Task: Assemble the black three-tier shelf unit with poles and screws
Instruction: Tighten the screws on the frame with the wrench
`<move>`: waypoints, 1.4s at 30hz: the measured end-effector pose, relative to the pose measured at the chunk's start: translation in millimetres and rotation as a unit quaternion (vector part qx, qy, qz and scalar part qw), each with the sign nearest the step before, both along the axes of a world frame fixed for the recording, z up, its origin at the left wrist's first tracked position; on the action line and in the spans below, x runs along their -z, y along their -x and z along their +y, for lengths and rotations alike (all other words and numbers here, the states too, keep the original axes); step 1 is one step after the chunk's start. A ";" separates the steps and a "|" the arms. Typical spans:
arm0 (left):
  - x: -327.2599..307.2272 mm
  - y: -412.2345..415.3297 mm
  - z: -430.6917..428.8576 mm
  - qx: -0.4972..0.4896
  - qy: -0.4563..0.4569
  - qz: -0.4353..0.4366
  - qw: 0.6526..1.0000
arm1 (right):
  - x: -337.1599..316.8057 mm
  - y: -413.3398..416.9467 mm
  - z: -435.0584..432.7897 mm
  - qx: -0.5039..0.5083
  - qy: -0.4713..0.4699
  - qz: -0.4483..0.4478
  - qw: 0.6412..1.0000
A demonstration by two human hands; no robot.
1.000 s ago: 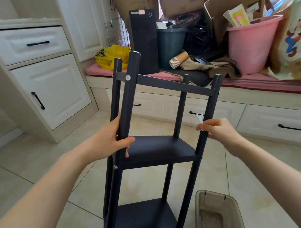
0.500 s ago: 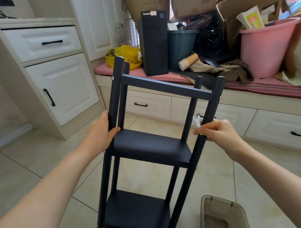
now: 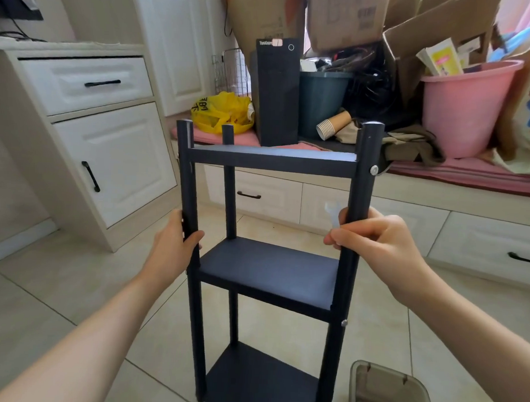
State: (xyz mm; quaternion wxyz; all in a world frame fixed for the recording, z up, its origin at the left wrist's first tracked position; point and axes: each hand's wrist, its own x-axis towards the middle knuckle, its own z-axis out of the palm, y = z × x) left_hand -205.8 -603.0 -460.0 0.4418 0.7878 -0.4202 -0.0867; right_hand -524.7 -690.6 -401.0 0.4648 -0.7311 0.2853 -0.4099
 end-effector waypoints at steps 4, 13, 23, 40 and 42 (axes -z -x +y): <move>-1.7 6.6 -2.8 -0.001 -0.012 0.023 1.000 | -10.9 0.0 10.4 -0.007 0.018 0.005 1.000; 4.9 15.2 -9.4 0.002 -0.026 0.047 0.999 | -19.2 -3.0 21.5 -0.035 0.036 0.008 0.999; 8.9 19.1 -17.9 -0.032 -0.070 0.031 0.997 | -19.8 -12.8 35.0 -0.067 0.046 0.053 0.995; -48.0 111.0 17.5 0.370 -0.182 0.239 0.879 | -34.6 -41.7 20.4 -0.131 0.063 0.075 0.987; -46.3 121.1 19.9 0.363 -0.136 0.272 0.881 | -34.0 -46.8 18.3 -0.133 0.063 0.084 0.986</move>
